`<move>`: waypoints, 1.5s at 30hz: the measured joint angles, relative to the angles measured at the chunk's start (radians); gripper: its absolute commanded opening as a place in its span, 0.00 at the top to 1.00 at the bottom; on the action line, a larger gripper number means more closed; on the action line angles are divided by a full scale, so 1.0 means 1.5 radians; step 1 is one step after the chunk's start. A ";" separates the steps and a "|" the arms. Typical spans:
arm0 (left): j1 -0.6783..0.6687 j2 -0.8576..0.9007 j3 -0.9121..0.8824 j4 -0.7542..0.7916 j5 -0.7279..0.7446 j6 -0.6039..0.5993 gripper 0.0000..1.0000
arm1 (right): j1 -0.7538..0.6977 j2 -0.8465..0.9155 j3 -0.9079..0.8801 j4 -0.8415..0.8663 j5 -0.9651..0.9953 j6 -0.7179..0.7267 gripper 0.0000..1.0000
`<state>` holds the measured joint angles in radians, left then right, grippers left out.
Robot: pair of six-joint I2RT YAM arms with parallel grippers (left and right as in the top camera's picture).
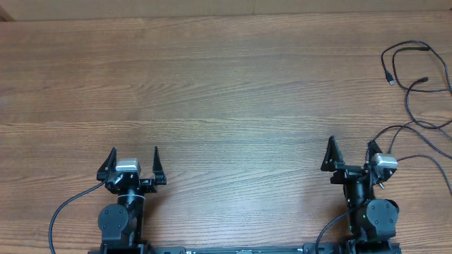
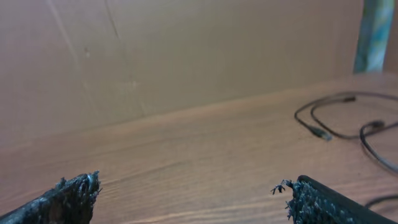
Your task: Untangle cables
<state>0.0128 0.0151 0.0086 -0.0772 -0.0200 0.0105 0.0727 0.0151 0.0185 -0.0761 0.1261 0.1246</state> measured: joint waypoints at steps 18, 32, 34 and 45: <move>0.000 0.000 0.000 0.000 0.000 0.000 0.00 | -0.035 -0.002 0.000 -0.009 -0.082 -0.058 0.00; 0.000 0.000 0.000 0.000 0.000 0.000 0.00 | -0.034 -0.002 0.000 -0.009 -0.096 -0.083 0.00; 0.000 0.000 0.000 0.000 0.000 0.000 0.00 | -0.035 -0.002 0.000 -0.009 -0.094 -0.084 0.00; 0.000 0.000 0.000 0.000 0.000 0.000 0.00 | -0.035 -0.002 0.000 -0.009 -0.091 -0.084 0.00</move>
<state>0.0128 0.0151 0.0086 -0.0772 -0.0200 0.0105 0.0208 0.0128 0.0185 -0.0898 -0.0101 -0.0010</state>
